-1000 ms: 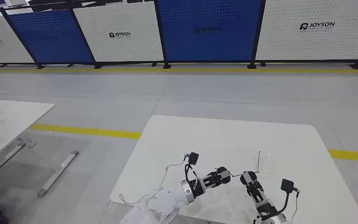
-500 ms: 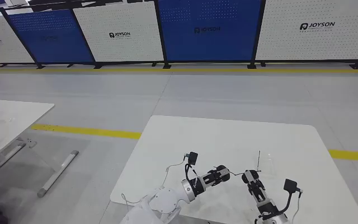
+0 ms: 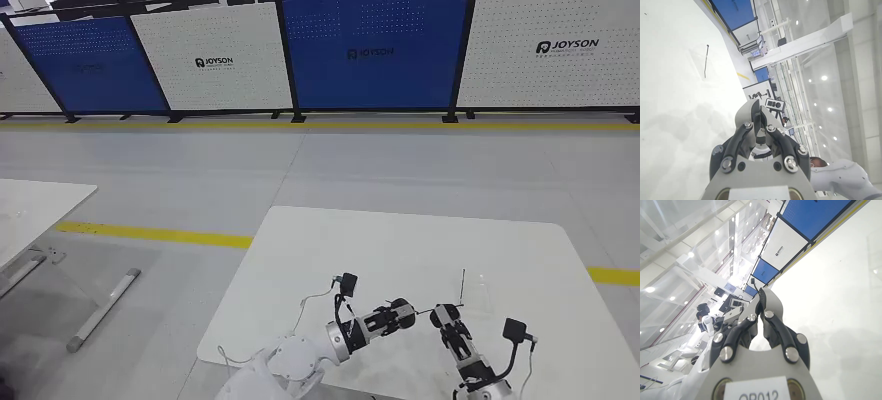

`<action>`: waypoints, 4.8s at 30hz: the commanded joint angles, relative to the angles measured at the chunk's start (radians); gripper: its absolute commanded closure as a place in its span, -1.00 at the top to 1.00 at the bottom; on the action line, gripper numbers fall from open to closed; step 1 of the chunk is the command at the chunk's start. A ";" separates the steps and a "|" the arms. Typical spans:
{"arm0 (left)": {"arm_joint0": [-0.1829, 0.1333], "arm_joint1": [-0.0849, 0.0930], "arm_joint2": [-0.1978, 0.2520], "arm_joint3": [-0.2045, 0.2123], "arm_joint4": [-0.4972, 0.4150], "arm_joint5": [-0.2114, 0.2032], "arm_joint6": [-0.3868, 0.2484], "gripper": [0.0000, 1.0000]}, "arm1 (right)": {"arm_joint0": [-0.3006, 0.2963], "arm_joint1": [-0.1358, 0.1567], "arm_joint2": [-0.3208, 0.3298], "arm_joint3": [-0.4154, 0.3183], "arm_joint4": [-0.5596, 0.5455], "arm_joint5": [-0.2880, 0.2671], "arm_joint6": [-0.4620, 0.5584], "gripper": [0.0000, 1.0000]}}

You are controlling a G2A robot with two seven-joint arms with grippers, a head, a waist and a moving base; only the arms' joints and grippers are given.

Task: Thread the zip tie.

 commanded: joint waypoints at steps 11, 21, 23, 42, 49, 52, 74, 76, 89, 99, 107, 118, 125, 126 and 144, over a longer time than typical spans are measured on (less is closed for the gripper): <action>0.008 0.005 -0.010 0.004 -0.032 -0.036 -0.020 -1.00 | 0.002 -0.002 0.004 0.000 0.021 -0.014 0.007 -1.00; 0.004 0.006 -0.003 0.004 -0.049 -0.036 -0.036 -1.00 | 0.007 0.000 -0.003 0.002 0.020 -0.014 0.025 -1.00; 0.003 0.006 -0.004 0.006 -0.052 -0.034 -0.035 -1.00 | 0.006 0.001 -0.001 0.001 0.023 -0.014 0.027 -1.00; -0.027 0.010 -0.018 0.048 -0.261 0.020 -0.191 -1.00 | -0.006 0.012 0.006 -0.018 0.010 -0.014 0.013 -1.00; -0.035 0.010 -0.019 0.063 -0.268 0.013 -0.183 -1.00 | -0.009 0.015 0.005 -0.024 0.018 -0.014 0.001 -1.00; -0.035 0.011 -0.016 0.062 -0.241 0.015 -0.160 -1.00 | -0.016 0.017 0.009 -0.033 0.024 -0.014 -0.008 -1.00; -0.034 0.014 0.004 0.031 -0.130 0.025 -0.119 -1.00 | -0.014 0.028 0.024 -0.009 0.027 -0.014 -0.009 -1.00; -0.034 0.014 0.004 0.031 -0.130 0.025 -0.119 -1.00 | -0.014 0.028 0.024 -0.009 0.027 -0.014 -0.009 -1.00; -0.032 0.016 0.008 0.024 -0.122 0.034 -0.104 -1.00 | -0.005 0.025 0.015 -0.008 0.017 -0.014 0.014 -1.00; -0.033 0.017 0.010 0.026 -0.123 0.032 -0.101 -1.00 | -0.012 0.024 0.025 -0.019 0.041 -0.014 0.010 -1.00; -0.036 0.018 0.012 0.031 -0.129 0.027 -0.110 -1.00 | -0.017 0.025 0.032 -0.022 0.038 -0.014 0.013 -1.00; -0.036 0.020 0.013 0.032 -0.137 0.022 -0.113 -1.00 | -0.014 0.025 0.033 -0.020 0.041 -0.014 0.035 -1.00; -0.037 0.021 0.013 0.034 -0.144 0.017 -0.117 -1.00 | -0.015 0.025 0.033 -0.022 0.041 -0.014 0.036 -1.00; -0.037 0.021 0.013 0.034 -0.144 0.017 -0.117 -1.00 | -0.015 0.025 0.033 -0.022 0.041 -0.014 0.036 -1.00; -0.039 0.023 0.019 0.029 -0.142 0.019 -0.107 -1.00 | -0.015 0.024 0.033 -0.020 0.040 -0.014 0.040 -0.92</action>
